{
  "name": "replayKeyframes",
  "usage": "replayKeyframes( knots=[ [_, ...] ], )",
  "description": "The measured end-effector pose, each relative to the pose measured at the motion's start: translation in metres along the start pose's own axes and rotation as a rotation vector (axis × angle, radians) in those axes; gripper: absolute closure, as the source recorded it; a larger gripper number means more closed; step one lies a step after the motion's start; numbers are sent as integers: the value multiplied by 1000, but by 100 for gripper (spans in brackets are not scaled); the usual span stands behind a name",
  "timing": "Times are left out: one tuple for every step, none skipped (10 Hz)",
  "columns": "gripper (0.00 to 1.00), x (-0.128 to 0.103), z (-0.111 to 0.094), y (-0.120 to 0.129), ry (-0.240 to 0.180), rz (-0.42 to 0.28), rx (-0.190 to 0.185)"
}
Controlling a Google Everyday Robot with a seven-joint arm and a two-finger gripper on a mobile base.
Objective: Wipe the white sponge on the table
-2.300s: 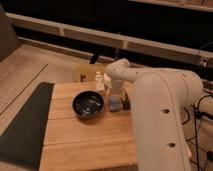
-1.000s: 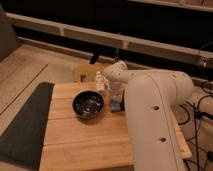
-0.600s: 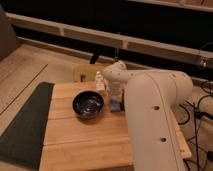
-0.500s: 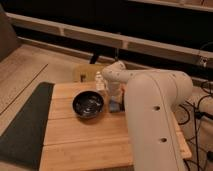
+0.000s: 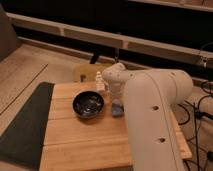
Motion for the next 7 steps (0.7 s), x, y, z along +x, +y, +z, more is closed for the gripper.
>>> replayKeyframes(
  knots=[
    [100,-3,4,-6,15,15,23],
    [100,-6,8,-12,26,24,46],
    [100,-12,10,-15,27,30,63],
    [100,-21,12,-17,21,26,81],
    [100,-32,13,-16,9,11,101],
    [100,-40,13,-12,-3,-2,107],
    [100,-50,13,-5,-19,-18,109]
  ],
)
